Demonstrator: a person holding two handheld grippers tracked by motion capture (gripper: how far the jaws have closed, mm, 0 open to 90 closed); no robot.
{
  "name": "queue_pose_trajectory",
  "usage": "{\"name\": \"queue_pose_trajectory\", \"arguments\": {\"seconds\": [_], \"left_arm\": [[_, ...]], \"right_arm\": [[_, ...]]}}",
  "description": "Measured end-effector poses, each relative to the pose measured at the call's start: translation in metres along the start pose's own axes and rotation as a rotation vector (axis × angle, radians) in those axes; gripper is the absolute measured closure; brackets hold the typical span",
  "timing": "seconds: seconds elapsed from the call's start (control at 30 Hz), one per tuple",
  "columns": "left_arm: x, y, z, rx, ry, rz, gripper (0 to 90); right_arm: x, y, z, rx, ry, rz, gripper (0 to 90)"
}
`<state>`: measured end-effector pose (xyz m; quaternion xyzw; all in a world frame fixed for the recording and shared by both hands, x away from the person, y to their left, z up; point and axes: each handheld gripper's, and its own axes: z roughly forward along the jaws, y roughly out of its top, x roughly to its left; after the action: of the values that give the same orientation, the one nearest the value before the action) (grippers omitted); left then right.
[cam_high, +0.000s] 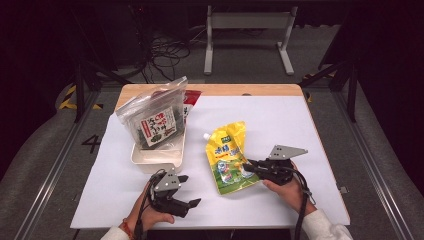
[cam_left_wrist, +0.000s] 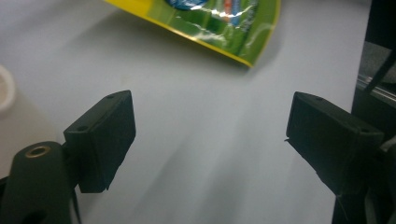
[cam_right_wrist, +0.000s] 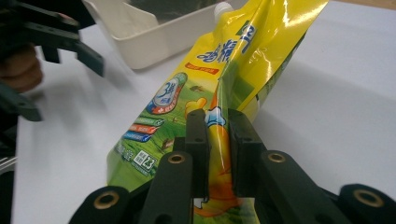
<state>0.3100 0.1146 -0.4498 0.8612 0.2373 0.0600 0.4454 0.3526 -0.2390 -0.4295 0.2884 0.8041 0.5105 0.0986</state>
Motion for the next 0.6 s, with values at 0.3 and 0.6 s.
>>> {"name": "queue_pose_trajectory", "arguments": {"seconds": [0.3, 0.6], "left_arm": [[-0.002, 0.017, 0.018, -0.039, -0.056, -0.037, 15.7], [0.004, 0.029, 0.018, -0.127, -0.108, -0.103, 17.1]], "right_arm": [[0.023, -0.007, -0.019, -0.060, 0.038, -0.029, 80.9], [0.048, -0.005, -0.021, -0.098, 0.089, -0.110, 80.9]]}}
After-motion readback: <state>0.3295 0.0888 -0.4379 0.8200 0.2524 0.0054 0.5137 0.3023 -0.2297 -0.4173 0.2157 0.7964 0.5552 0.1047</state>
